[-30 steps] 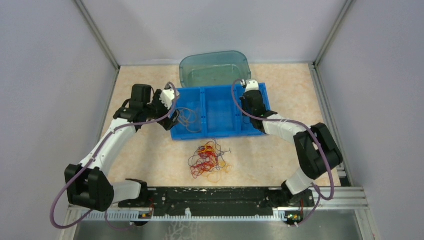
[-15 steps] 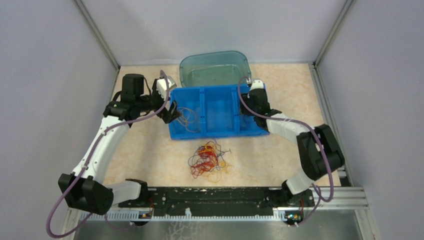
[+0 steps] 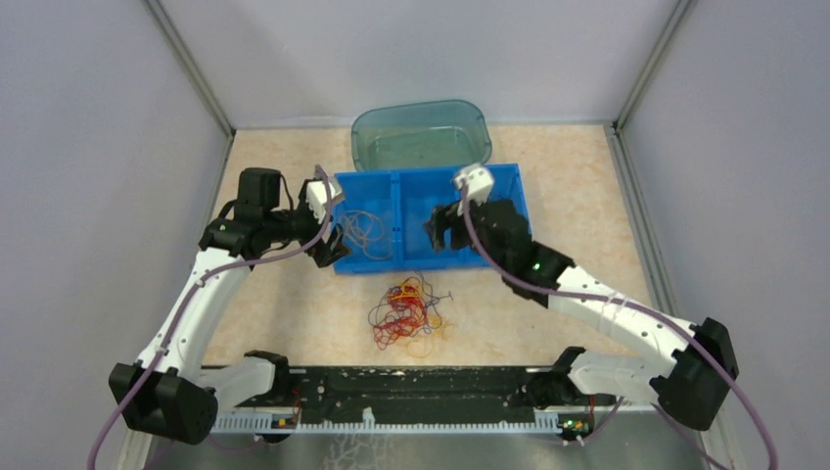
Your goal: Untangle the cables
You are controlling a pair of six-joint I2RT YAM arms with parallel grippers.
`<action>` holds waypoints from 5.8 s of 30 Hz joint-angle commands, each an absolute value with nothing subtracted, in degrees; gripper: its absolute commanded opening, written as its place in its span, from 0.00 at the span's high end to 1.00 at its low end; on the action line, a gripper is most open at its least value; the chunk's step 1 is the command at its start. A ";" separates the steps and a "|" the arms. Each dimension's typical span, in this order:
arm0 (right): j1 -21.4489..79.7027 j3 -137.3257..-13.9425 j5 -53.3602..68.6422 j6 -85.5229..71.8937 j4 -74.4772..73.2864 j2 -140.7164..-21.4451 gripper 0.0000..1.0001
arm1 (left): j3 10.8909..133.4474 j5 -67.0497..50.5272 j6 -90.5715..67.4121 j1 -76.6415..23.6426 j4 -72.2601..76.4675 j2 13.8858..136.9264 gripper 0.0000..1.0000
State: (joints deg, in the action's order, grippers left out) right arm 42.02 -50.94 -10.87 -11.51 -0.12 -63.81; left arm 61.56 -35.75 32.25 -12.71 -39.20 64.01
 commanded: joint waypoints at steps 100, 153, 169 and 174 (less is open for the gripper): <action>59.51 -35.75 -1.06 -15.97 35.93 -69.24 0.46 | 93.97 -26.47 42.83 -37.00 -35.12 61.69 1.00; 26.99 -50.04 -8.42 -13.31 19.42 -62.47 1.00 | 90.34 -23.98 32.88 -37.71 -35.43 71.66 0.15; 24.08 -54.63 -22.84 -2.71 13.45 -77.85 1.00 | 86.22 -17.83 32.46 -37.62 -40.82 67.78 0.00; 23.82 -59.71 -28.22 -1.82 7.80 -85.65 1.00 | 84.25 -15.65 32.24 -36.55 -42.18 67.30 0.00</action>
